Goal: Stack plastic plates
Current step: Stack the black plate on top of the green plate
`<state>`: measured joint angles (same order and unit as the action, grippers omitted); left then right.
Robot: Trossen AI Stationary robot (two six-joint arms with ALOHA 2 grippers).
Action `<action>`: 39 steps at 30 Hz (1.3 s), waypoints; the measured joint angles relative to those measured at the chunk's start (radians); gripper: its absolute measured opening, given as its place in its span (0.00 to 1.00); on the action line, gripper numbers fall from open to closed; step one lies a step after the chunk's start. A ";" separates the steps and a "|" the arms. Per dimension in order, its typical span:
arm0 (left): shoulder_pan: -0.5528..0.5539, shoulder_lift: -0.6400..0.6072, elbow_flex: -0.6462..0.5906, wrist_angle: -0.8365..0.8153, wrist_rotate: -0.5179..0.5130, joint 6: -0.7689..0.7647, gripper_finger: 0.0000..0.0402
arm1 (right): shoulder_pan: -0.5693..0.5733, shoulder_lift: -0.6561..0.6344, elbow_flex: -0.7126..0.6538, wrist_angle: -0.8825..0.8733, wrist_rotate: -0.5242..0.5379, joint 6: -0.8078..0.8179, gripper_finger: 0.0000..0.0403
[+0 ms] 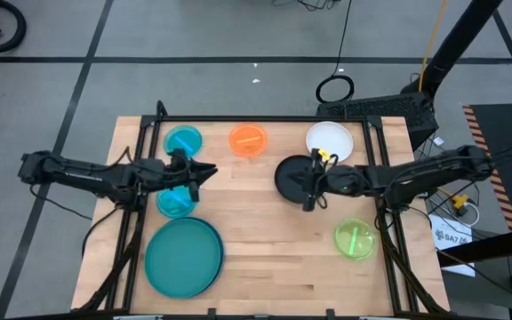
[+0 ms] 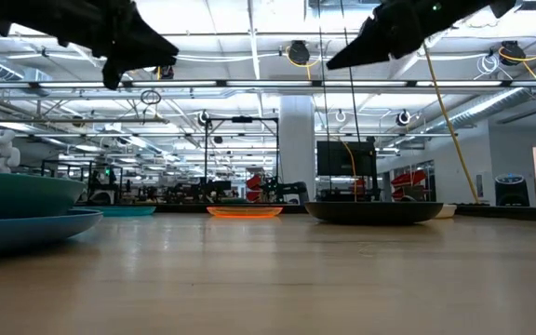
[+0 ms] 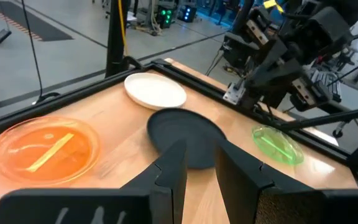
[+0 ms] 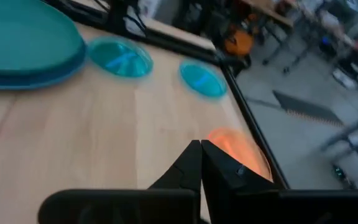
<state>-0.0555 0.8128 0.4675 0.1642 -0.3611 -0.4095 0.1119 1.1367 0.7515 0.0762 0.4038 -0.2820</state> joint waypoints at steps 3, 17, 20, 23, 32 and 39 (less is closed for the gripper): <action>0.000 0.058 0.000 0.075 0.000 0.000 0.22 | -0.001 -0.044 -0.055 0.091 -0.066 -0.057 0.00; 0.031 0.270 0.000 0.343 -0.001 0.008 0.22 | -0.028 -0.386 -0.354 0.318 -0.178 -0.099 0.00; 0.057 0.312 0.000 0.397 0.000 0.007 0.22 | -0.036 -0.448 -0.390 0.350 -0.242 -0.100 0.00; 0.087 0.351 0.000 0.469 0.000 -0.006 0.22 | -0.046 -0.498 -0.417 0.361 -0.296 -0.105 0.00; 0.141 0.484 0.180 0.456 0.088 0.060 0.22 | -0.058 -0.597 -0.482 0.360 -0.303 -0.088 0.00; 0.156 0.606 0.433 0.098 0.073 0.199 0.22 | -0.058 -0.626 -0.494 0.337 -0.296 -0.095 0.00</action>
<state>0.1008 1.4184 0.9002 0.2620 -0.2884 -0.2102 0.0536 0.5103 0.2577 0.4128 0.1080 -0.3768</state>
